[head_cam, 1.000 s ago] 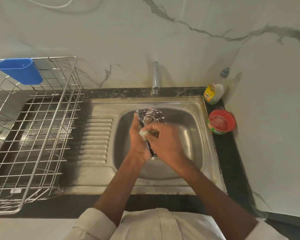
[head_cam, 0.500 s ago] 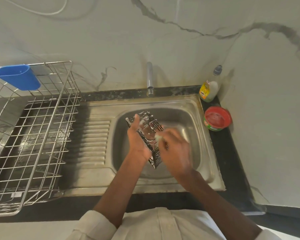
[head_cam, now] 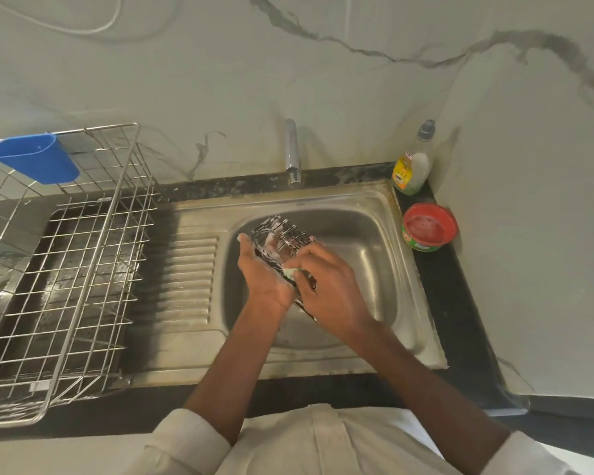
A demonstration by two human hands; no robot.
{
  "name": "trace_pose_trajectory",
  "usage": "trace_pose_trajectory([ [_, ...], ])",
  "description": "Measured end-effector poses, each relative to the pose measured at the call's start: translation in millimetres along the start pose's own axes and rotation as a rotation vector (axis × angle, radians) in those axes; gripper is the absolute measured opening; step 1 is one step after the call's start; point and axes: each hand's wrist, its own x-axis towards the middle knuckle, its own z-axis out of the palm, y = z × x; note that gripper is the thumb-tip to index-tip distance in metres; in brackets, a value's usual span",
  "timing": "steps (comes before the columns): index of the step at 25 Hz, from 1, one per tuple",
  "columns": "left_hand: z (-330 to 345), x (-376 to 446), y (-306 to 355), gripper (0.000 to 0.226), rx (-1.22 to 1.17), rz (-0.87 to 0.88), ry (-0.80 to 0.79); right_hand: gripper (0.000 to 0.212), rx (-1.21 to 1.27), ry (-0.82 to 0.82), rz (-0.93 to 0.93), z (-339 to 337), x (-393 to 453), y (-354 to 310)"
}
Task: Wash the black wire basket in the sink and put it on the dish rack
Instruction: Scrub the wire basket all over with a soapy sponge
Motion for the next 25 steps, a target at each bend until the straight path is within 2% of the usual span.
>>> trace_pose_trajectory([
  [3,0,-5,-3,0.098,0.11,0.036,-0.002,0.021,-0.045,-0.204,-0.124,-11,5,2],
  [7,1,-18,-9,0.078,0.25,0.016,-0.046,0.02,-0.123,-0.223,-0.065,-3,19,-2],
  [9,2,-20,-2,0.08,0.233,0.026,-0.057,0.02,-0.102,-0.233,-0.104,-5,3,8],
  [11,3,-21,7,0.084,0.229,0.046,-0.045,0.023,-0.1,-0.123,0.035,-17,-12,22],
  [13,7,-22,11,0.079,0.2,0.042,-0.026,0.018,-0.049,0.066,0.345,-23,-7,27],
  [15,14,-27,12,0.07,0.186,0.078,-0.023,0.012,0.086,0.169,0.59,-15,5,24],
  [19,19,-30,7,0.069,0.169,0.093,-0.018,0.015,0.242,0.315,0.662,5,19,21],
  [22,15,-17,4,0.084,0.105,0.065,-0.012,0.017,0.348,0.376,0.724,10,30,15],
  [25,17,-19,7,0.091,0.18,0.111,0.013,0.018,0.493,0.442,0.758,17,37,13],
])
